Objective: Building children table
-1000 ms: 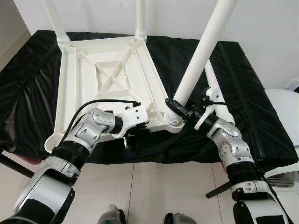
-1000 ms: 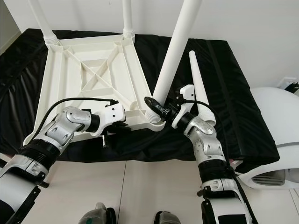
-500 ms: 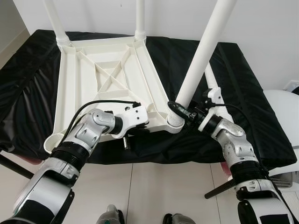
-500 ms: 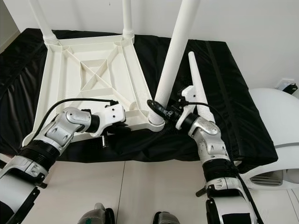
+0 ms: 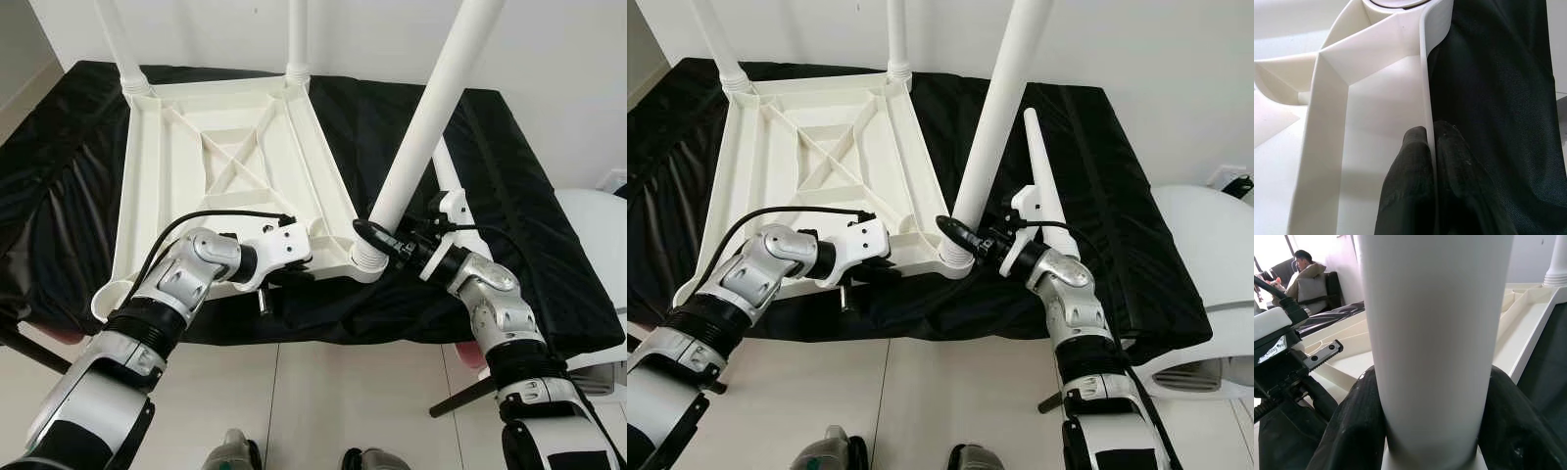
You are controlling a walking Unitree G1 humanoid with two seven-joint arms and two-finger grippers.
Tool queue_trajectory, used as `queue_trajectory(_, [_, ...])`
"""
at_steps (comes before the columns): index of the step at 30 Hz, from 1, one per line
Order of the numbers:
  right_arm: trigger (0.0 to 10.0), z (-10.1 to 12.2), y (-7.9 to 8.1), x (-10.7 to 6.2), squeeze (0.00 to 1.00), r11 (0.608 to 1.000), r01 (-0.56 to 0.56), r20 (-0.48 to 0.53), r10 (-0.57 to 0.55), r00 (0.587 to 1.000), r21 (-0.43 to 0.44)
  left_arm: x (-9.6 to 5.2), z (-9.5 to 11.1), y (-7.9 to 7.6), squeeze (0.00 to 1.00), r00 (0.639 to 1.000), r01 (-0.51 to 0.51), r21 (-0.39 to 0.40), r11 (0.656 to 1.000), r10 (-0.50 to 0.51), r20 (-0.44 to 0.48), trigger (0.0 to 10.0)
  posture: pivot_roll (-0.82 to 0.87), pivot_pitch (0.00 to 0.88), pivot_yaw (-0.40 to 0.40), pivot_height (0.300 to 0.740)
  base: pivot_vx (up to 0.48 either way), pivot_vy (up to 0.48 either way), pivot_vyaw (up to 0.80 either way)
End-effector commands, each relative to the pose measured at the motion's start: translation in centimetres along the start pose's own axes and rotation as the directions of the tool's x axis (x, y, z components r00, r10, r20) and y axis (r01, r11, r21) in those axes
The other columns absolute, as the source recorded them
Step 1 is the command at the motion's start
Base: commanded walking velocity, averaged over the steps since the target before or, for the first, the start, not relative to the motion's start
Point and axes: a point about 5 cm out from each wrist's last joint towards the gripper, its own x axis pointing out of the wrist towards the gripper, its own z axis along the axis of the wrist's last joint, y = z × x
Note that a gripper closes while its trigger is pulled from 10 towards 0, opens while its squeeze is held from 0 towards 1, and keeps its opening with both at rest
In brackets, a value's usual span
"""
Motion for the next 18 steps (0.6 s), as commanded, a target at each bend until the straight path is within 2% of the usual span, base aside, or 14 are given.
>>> queue_trajectory(1, [10.0, -1.08, 0.26, -0.39, 0.00, 1.000, -0.018, -0.053, 0.019, 0.998, 0.010, 0.21, -0.39, -0.63, 0.00, 0.999, 0.028, 0.005, 1.000, -0.028, -0.021, 10.0, 0.03, 0.085, 0.000, 0.740, 0.000, 0.000, 0.00])
queue_trajectory(10, [10.0, -1.22, -0.26, -0.15, 0.00, 0.997, -0.038, -0.083, 0.033, 0.996, -0.063, 0.08, -0.24, -0.61, 0.00, 0.999, 0.028, 0.004, 1.000, -0.028, -0.017, 10.0, 0.03, 0.094, 0.001, 0.740, 0.000, 0.000, 0.00])
queue_trajectory(18, [10.0, -2.02, -0.56, -0.10, 0.00, 1.000, -0.020, -0.104, 0.019, 0.994, -0.006, -0.04, -0.11, -0.64, 0.00, 1.000, 0.028, 0.002, 1.000, -0.028, -0.012, 10.0, 0.04, 0.100, 0.000, 0.740, 0.000, 0.000, 0.00])
